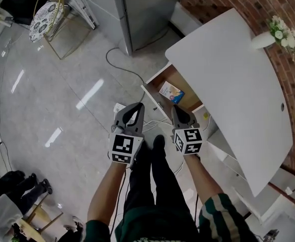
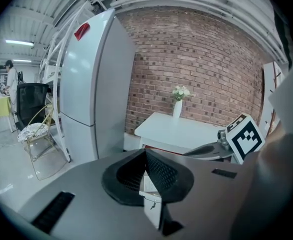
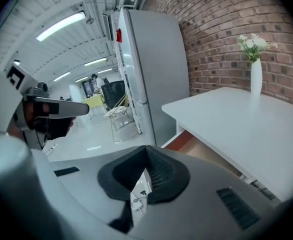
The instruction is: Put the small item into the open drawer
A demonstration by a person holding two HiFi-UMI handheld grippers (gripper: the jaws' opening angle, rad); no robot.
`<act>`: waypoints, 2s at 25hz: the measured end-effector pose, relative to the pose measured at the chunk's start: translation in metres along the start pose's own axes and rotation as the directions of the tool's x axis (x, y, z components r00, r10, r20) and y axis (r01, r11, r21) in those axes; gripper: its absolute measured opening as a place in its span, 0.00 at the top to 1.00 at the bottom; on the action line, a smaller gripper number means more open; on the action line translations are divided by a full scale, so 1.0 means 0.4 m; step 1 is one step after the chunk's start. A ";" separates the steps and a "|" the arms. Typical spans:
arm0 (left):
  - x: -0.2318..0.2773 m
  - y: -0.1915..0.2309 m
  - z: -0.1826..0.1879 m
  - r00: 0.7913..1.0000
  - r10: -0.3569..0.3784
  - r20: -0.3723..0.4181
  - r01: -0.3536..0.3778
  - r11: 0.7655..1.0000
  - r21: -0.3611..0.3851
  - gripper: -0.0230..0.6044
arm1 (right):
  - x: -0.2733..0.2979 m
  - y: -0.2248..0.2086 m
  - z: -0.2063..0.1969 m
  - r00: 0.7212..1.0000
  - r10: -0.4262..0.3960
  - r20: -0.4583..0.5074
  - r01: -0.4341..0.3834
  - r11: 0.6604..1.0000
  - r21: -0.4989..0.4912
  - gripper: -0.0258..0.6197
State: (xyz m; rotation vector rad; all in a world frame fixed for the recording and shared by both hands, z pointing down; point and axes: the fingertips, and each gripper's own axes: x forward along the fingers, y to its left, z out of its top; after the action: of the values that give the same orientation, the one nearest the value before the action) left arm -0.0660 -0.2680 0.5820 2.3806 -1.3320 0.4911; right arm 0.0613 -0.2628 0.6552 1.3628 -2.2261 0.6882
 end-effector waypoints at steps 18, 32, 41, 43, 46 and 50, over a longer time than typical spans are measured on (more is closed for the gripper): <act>-0.124 -0.077 0.237 0.998 0.012 0.065 -0.016 0.998 0.068 0.94 | -0.255 0.072 0.286 0.987 0.036 0.160 -0.025 0.997 -0.070 0.92; -0.240 -0.093 0.428 0.981 0.046 0.188 -0.071 0.990 0.123 0.94 | -0.446 0.101 0.515 0.944 0.066 0.325 -0.020 0.989 -0.143 0.92; -0.263 -0.104 0.472 0.974 0.060 0.220 -0.090 0.987 0.131 0.94 | -0.470 0.113 0.559 0.934 0.095 0.345 -0.035 0.984 -0.176 0.92; -0.268 -0.105 0.466 0.974 0.063 0.216 -0.093 0.987 0.131 0.94 | -0.469 0.114 0.558 0.934 0.104 0.342 -0.050 0.985 -0.162 0.92; -0.270 -0.104 0.466 0.975 0.064 0.213 -0.094 0.986 0.134 0.94 | -0.469 0.116 0.560 0.934 0.108 0.341 -0.052 0.985 -0.167 0.92; -0.276 -0.109 0.469 0.974 0.066 0.215 -0.096 0.987 0.132 0.94 | -0.474 0.120 0.560 0.934 0.112 0.340 -0.054 0.983 -0.175 0.92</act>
State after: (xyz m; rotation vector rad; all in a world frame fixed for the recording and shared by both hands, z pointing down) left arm -0.0605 -0.2549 0.3607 2.5610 -1.5373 0.3753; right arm 0.0732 -0.2526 0.3586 1.4015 -2.5634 0.2952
